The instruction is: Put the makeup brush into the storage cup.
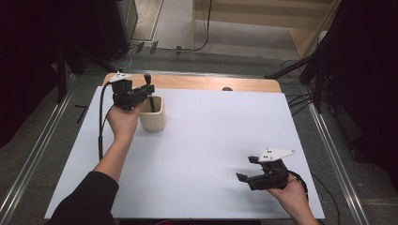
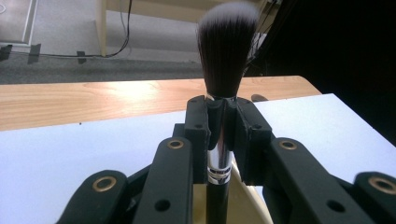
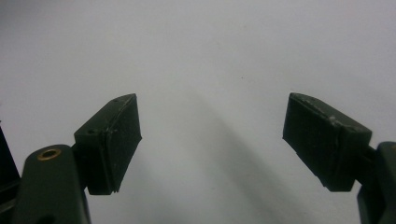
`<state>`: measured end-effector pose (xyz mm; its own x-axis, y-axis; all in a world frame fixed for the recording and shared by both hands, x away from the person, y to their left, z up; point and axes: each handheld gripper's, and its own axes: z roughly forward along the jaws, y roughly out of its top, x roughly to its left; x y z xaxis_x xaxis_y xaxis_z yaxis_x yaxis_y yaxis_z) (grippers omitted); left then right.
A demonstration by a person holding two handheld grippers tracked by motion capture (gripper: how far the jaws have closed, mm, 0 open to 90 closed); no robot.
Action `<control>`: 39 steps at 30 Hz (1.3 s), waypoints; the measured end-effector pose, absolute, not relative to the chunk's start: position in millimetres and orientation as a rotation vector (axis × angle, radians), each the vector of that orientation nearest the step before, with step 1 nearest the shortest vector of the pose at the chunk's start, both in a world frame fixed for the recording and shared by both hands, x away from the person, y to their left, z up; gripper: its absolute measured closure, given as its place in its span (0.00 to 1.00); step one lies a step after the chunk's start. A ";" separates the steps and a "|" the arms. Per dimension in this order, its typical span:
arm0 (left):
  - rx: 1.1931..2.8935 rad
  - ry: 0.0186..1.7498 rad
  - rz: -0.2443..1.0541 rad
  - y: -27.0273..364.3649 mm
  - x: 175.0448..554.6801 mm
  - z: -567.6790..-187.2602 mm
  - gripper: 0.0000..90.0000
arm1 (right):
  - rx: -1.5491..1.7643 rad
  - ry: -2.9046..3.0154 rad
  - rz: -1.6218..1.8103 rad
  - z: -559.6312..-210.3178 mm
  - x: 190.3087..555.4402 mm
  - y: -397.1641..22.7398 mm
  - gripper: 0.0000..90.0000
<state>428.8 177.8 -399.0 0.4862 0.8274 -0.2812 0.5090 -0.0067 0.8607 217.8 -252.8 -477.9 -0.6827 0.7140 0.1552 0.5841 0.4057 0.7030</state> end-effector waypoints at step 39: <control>1.673 1.153 0.334 186.2 422.9 -389.6 0.37 | 1.158 2.491 1.138 -477.9 217.7 -251.4 0.22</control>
<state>422.9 186.2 -389.6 0.5010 0.8117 -0.3004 0.5249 -0.0089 0.8511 217.7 -251.4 -477.9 -0.6847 0.7122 0.1550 0.5835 0.4081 0.7021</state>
